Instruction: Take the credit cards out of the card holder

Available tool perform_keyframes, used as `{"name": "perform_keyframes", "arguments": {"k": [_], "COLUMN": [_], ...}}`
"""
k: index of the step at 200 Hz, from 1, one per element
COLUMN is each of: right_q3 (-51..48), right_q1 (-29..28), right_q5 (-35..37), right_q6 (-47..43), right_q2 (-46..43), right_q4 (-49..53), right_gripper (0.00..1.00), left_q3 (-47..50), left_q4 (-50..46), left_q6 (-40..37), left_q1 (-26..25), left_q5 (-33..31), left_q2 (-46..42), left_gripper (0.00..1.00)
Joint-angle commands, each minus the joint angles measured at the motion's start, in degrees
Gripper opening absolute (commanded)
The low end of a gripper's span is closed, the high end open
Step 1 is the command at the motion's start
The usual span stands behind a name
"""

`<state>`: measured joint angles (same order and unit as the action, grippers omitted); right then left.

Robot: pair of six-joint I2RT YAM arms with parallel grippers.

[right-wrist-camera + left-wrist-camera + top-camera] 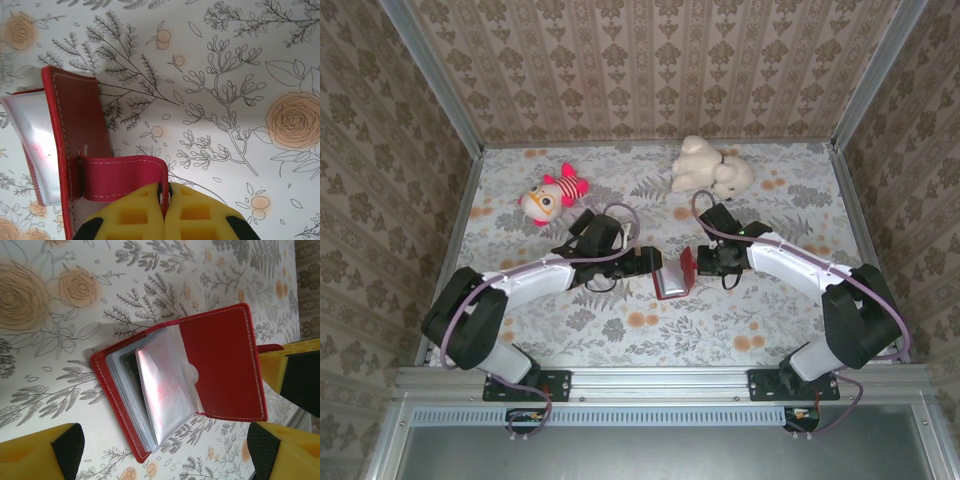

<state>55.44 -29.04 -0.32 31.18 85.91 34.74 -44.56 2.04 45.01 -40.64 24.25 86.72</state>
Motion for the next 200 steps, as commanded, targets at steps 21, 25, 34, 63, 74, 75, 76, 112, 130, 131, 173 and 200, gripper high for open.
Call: {"name": "perform_keyframes", "arguments": {"k": [21,25,34,63,74,75,76,112,130,131,173,200], "right_q3": [-1.07,-1.06,-1.17,-1.38,-1.39,-1.39,-1.39,-1.66,-1.72,-1.68,-1.57,-1.39], "right_q1": [0.65,0.58,0.69,0.82,0.82,0.82,0.82,0.82,0.82,0.82,0.82,0.82], "right_q5": [1.20,1.19,1.20,1.20,0.98,0.96,0.90,0.32,0.32,0.32,0.23,-0.03], "right_q6": [-1.42,-1.45,-1.52,-1.65,-1.64,-1.65,-1.65,-1.73,-1.71,-1.68,-1.81,-1.70], "right_q2": [1.48,1.60,1.96,2.36,2.42,2.42,2.42,3.05,3.11,3.11,3.32,3.48], "right_q4": [-0.21,-0.20,-0.36,-0.72,-0.88,-0.89,-0.90,-1.26,-1.21,-1.23,-1.09,-1.13], "right_gripper": [0.01,0.01,0.01,0.01,0.01,0.01,0.01,0.01,0.01,0.00,0.00,0.01], "left_q3": [-3.97,-4.18,-4.94,-7.05,-7.78,-7.89,-7.95,-9.83,-10.26,-10.28,-12.27,-12.76], "left_q4": [3.05,2.82,2.38,2.34,1.85,1.79,1.81,-1.94,-1.42,-1.38,-0.99,-0.82], "left_q6": [2.40,2.44,2.61,2.80,2.71,2.71,2.71,2.10,2.05,2.03,1.84,2.15], "left_q1": [-1.70,-1.80,-1.97,-2.03,-2.08,-2.03,-2.05,-1.91,-1.89,-1.85,-1.97,-1.90], "left_q5": [1.59,1.57,1.72,3.33,3.42,3.39,3.37,0.96,1.75,1.85,4.47,5.59], "left_q2": [3.97,4.50,5.62,8.84,9.61,9.66,9.68,11.92,13.11,13.16,15.49,17.20], "left_gripper": [0.83,0.82,0.80,0.70,0.66,0.66,0.66,0.65,0.65,0.65,0.59,0.61]}}
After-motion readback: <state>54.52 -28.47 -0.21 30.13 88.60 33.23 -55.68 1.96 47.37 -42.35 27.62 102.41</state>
